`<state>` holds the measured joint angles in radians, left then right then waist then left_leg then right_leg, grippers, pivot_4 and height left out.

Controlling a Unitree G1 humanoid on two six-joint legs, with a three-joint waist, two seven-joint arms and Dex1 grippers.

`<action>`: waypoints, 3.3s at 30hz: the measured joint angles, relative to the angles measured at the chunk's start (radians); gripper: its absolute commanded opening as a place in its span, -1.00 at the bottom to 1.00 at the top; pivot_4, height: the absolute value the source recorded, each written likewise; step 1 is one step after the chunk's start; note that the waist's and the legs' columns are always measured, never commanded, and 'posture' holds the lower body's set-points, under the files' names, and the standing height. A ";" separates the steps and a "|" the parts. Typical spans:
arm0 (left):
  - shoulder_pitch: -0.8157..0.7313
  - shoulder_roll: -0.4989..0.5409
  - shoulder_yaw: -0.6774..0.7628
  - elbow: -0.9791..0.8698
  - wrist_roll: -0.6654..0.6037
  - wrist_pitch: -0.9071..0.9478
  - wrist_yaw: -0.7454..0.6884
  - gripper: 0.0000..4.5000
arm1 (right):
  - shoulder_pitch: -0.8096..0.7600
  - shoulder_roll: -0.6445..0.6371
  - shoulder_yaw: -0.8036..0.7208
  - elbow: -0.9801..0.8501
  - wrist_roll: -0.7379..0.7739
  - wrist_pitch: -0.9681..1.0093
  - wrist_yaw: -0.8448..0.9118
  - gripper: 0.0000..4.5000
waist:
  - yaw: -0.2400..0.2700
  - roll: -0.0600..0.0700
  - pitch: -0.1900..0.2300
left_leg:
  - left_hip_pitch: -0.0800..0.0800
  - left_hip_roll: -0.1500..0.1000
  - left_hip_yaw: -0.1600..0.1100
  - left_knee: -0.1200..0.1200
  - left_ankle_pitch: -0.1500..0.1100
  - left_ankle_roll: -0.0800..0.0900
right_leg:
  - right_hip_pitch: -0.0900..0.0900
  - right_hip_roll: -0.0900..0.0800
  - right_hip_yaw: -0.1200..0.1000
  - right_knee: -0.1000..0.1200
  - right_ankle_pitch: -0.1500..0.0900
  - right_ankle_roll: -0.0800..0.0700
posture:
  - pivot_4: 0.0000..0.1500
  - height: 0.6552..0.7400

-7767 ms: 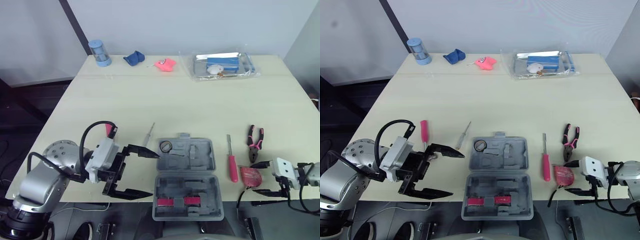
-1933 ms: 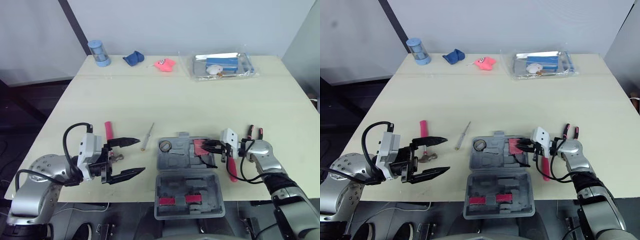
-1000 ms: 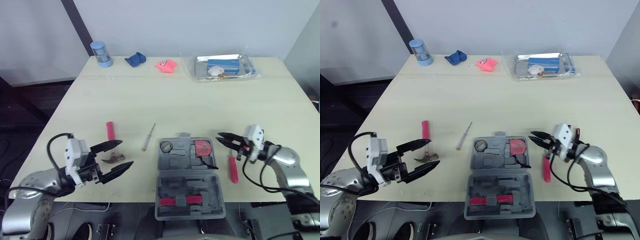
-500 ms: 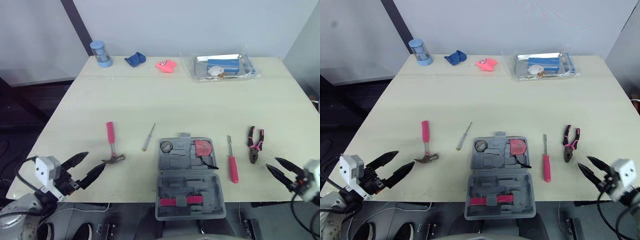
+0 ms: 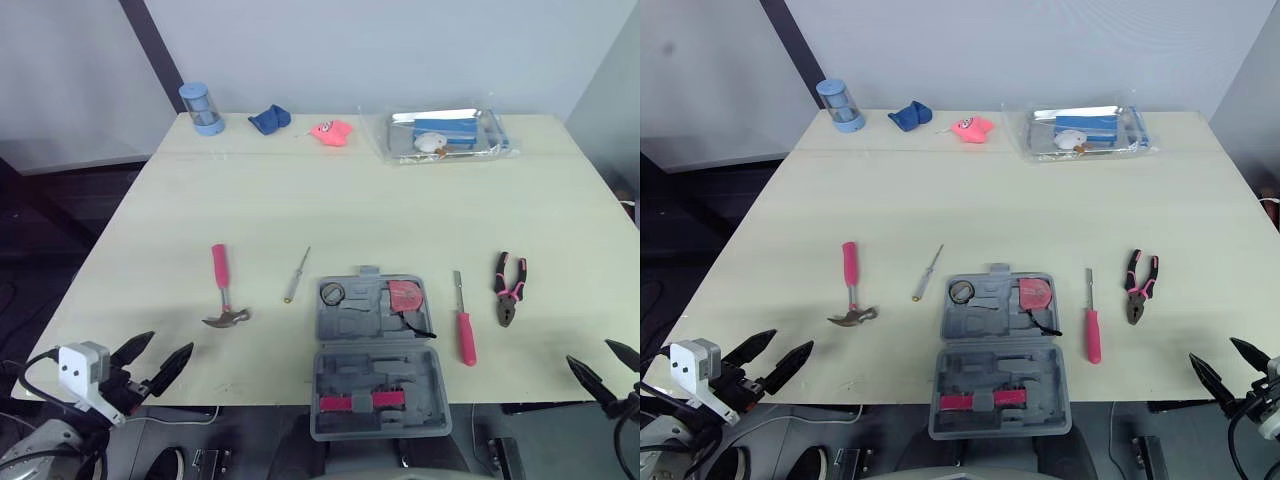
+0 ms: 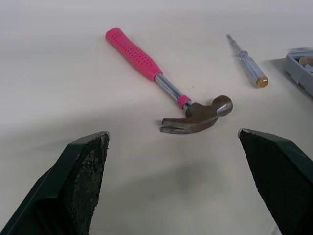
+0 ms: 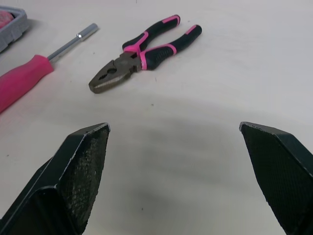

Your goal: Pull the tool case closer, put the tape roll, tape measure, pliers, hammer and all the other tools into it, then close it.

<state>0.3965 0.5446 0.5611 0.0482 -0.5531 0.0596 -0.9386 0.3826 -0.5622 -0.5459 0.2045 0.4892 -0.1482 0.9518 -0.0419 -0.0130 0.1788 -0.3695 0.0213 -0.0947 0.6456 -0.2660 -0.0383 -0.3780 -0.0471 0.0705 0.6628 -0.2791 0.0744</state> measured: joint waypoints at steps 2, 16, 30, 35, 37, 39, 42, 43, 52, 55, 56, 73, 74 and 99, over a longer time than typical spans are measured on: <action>-0.014 0.010 -0.003 -0.012 0.000 -0.001 -0.014 1.00 | -0.017 0.000 0.016 -0.036 -0.002 0.024 -0.022 0.99 | 0.000 0.000 0.000 | 0.000 0.000 0.000 0.000 0.000 0.000 | 0.000 0.000 0.000 0.000 0.000 0.000 | 1.00 1.00; -0.143 0.138 -0.186 -0.241 -0.013 0.042 -0.172 1.00 | -0.122 0.151 0.195 -0.341 -0.088 0.289 -0.396 0.99 | 0.003 0.001 0.000 | 0.000 0.000 -0.001 -0.001 0.000 0.000 | -0.001 0.000 0.000 0.000 0.001 0.002 | 1.00 1.00; -0.335 0.256 -0.309 -0.385 -0.089 0.144 -0.314 1.00 | -0.194 0.345 0.298 -0.423 -0.209 0.458 -0.747 0.99 | -0.001 0.002 0.000 | 0.000 0.000 -0.001 -0.004 0.000 0.000 | -0.001 0.000 -0.001 0.000 0.001 0.002 | 1.00 1.00; -0.390 0.270 -0.338 -0.392 -0.108 0.172 -0.343 1.00 | -0.211 0.385 0.305 -0.420 -0.238 0.471 -0.813 0.99 | -0.001 0.002 0.001 | 0.000 0.000 -0.001 -0.004 0.000 0.000 | -0.002 0.000 -0.001 0.000 0.001 0.002 | 1.00 1.00; -0.412 0.270 -0.344 -0.395 -0.117 0.179 -0.345 1.00 | -0.234 0.399 0.305 -0.404 -0.246 0.468 -0.830 0.99 | -0.002 0.002 0.001 | 0.000 0.000 -0.001 -0.004 0.000 0.000 | -0.001 0.000 -0.001 0.000 0.001 0.002 | 1.00 1.00; -0.421 0.270 -0.351 -0.405 -0.119 0.189 -0.345 1.00 | -0.243 0.412 0.313 -0.381 -0.252 0.465 -0.839 0.99 | -0.001 0.002 0.001 | 0.000 0.000 -0.001 -0.004 0.000 0.000 | -0.002 0.000 -0.001 0.000 0.001 0.002 | 1.00 1.00; -0.431 0.270 -0.357 -0.414 -0.122 0.198 -0.345 1.00 | -0.248 0.429 0.314 -0.367 -0.255 0.465 -0.855 0.99 | -0.001 0.002 0.000 | 0.000 0.000 -0.002 -0.005 0.000 0.000 | -0.002 0.000 -0.001 0.000 0.001 0.002 | 1.00 1.00; -0.436 0.270 -0.358 -0.419 -0.126 0.201 -0.345 1.00 | -0.257 0.443 0.314 -0.348 -0.257 0.463 -0.869 0.88 | -0.001 0.002 0.001 | 0.000 0.000 -0.001 -0.005 0.000 0.000 | -0.002 0.000 -0.001 0.000 0.001 0.002 | 1.00 1.00; -0.442 0.279 -0.359 -0.433 -0.155 0.230 -0.351 1.00 | -0.277 0.449 0.298 -0.305 -0.280 0.425 -0.902 -0.43 | -0.003 0.002 0.000 | 0.000 0.000 -0.001 -0.005 0.000 0.000 | -0.002 0.000 -0.001 0.000 0.001 0.002 | 1.00 1.00; -0.442 0.282 -0.359 -0.440 -0.158 0.240 -0.353 1.00 | -0.278 0.449 0.299 -0.302 -0.284 0.423 -0.900 -0.55 | -0.003 0.002 0.000 | 0.000 0.000 -0.001 -0.005 0.000 0.000 | -0.002 0.000 -0.001 0.000 0.001 0.002 | 1.00 1.00; -0.442 0.283 -0.359 -0.444 -0.158 0.241 -0.353 1.00 | -0.278 0.449 0.299 -0.301 -0.285 0.421 -0.899 -0.55 | -0.003 0.002 0.000 | 0.000 0.000 -0.001 -0.005 0.000 0.000 | -0.002 0.000 -0.001 0.000 0.001 0.002 | 1.00 1.00; -0.455 0.289 -0.367 -0.460 -0.159 0.266 -0.368 1.00 | -0.201 0.188 0.290 -0.429 -0.228 0.367 -0.598 -0.55 | -0.004 0.005 0.002 | 0.001 0.000 -0.001 -0.006 0.000 0.000 | -0.002 0.001 -0.001 0.000 0.001 0.002 | 1.00 1.00; -0.454 0.290 -0.367 -0.450 -0.159 0.263 -0.378 1.00 | -0.204 0.148 0.302 -0.443 -0.212 0.368 -0.545 -0.55 | -0.004 0.005 0.003 | 0.000 0.000 -0.001 -0.006 0.000 0.000 | -0.002 0.001 0.000 0.000 0.001 0.002 | 1.00 1.00; -0.305 0.379 -0.223 -0.182 -0.075 0.109 -0.551 1.00 | -0.855 -0.182 1.010 -0.576 -0.282 0.779 0.087 -0.55 | -0.001 0.004 0.005 | -0.021 0.000 -0.006 0.000 0.000 0.000 | -0.020 0.000 -0.006 0.001 0.002 0.002 | 1.00 1.00</action>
<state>0.0917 0.9234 0.3376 -0.1336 -0.6278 0.1687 -1.4894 -0.4728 -0.7443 0.4638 -0.3713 0.2074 0.6313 1.0387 -0.0428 -0.0094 0.1834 -0.3904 0.0214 -0.1005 0.6455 -0.2657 -0.0385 -0.3984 -0.0469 0.0648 0.6640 -0.2772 0.0764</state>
